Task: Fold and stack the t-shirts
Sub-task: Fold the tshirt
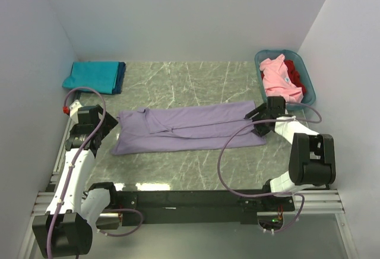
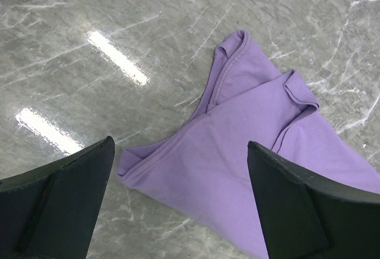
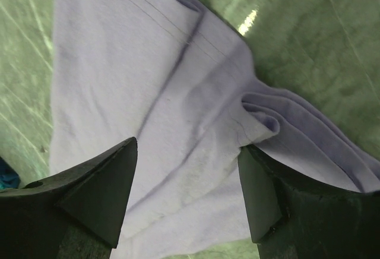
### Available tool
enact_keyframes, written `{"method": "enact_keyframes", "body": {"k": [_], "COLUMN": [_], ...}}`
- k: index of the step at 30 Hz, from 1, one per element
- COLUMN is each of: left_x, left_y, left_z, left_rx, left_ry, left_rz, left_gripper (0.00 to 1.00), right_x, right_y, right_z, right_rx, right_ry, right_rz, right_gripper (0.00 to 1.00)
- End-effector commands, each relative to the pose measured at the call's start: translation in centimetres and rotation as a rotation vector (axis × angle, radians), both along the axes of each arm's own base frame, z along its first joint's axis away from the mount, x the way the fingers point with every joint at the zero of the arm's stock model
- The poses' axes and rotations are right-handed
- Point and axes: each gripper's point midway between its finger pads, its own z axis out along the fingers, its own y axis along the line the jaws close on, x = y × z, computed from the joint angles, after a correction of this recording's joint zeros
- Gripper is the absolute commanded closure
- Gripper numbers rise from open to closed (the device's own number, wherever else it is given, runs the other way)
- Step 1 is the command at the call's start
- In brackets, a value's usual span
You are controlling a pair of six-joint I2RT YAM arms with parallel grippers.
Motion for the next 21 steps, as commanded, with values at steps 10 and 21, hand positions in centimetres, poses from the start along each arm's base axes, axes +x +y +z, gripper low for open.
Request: {"method": "enact_keyframes", "body": {"k": [10,21], "left_x": [0.3,0.5], "left_y": [-0.1,-0.5], "left_z": [0.2,-0.1], "left_rx": [0.007,-0.005], "left_ry": [-0.021,-0.014], "left_rz": [-0.015,-0.037], "left_gripper": [0.00,0.01], "right_x": [5.4,7.1], "right_y": [0.6,-0.9], "right_z": [1.5,4.8], "right_rx": [0.002,-0.175], "right_ry": [-0.077,-0.125], "right_rz": [0.018,0.093], "right_gripper": [0.26,0.29]}}
